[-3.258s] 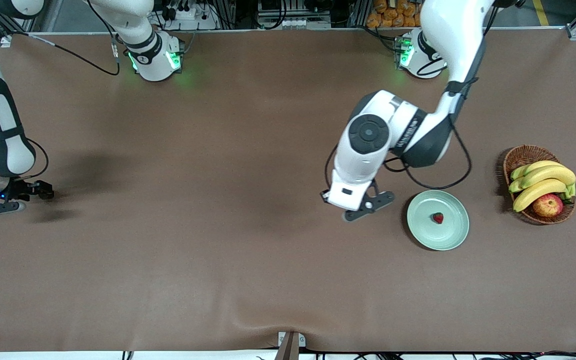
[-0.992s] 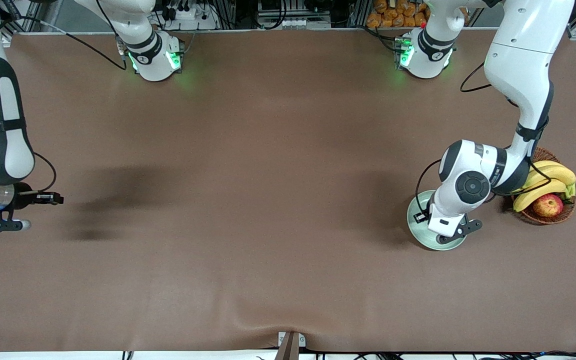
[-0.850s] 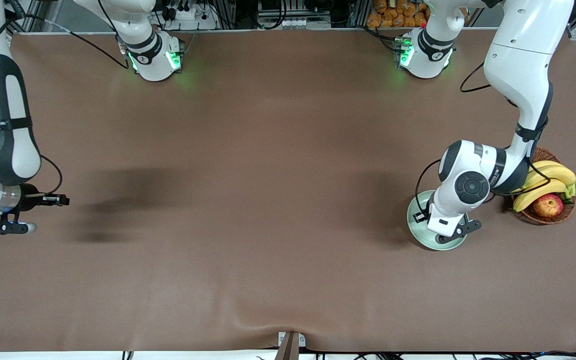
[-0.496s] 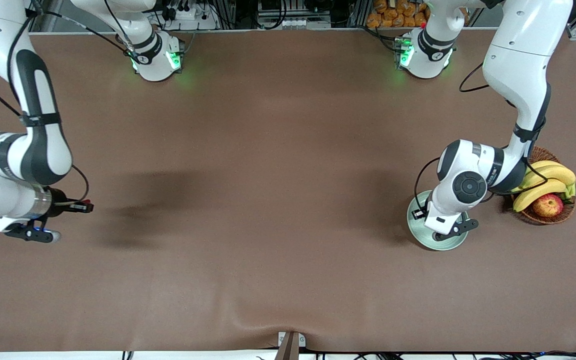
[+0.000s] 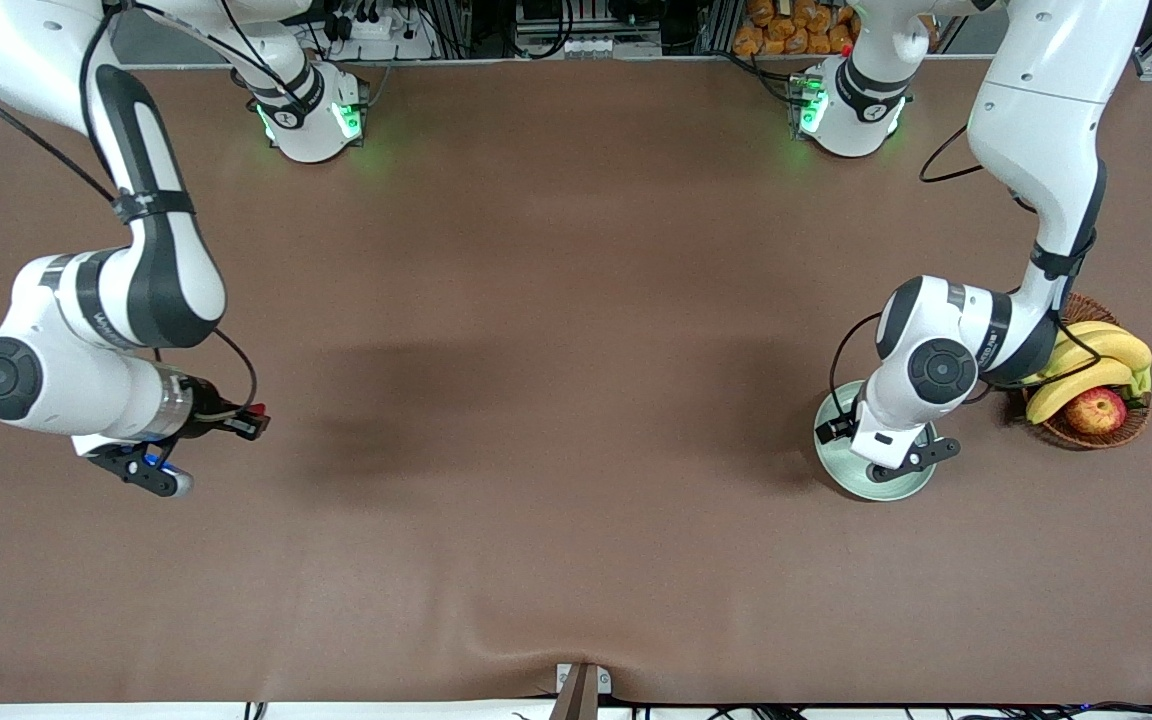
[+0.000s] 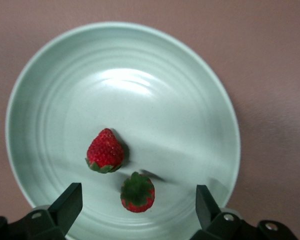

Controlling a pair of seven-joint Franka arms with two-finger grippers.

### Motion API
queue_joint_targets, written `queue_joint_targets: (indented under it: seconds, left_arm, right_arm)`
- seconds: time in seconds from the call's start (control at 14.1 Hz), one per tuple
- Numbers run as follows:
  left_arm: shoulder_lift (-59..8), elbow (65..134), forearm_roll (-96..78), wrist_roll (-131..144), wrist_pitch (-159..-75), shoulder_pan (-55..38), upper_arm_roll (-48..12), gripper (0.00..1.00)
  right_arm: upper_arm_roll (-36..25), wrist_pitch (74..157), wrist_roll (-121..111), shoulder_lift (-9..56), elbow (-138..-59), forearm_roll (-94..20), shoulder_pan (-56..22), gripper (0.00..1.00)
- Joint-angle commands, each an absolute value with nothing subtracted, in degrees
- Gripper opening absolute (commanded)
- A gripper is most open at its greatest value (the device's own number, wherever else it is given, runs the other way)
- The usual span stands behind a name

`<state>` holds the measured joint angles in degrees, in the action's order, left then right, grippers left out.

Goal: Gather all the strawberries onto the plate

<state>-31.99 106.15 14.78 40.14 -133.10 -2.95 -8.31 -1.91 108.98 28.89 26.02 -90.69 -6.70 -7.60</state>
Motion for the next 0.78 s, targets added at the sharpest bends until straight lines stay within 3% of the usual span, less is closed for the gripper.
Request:
queue_joint_targets:
  seconds: [0.0, 0.35, 0.71]
  left_arm:
    - [-26.8, 106.8, 16.3, 39.7, -129.6, -2.9, -9.0, 1.0]
    - [-22.0, 106.3, 14.4, 40.3, -124.3, -2.4, -12.7, 1.0]
    - [-21.6, 100.8, 6.5, 45.0, -119.0, -3.0, -16.8, 1.0]
  right_arm:
    - [-2.0, 108.2, 37.1, 26.1, -89.2, -8.3, -11.1, 0.06]
    - [-2.1, 109.9, 50.6, 29.1, -86.7, -11.4, -19.0, 0.05]
    - [-2.1, 115.3, 62.0, 33.5, -84.3, -11.4, -25.7, 0.05]
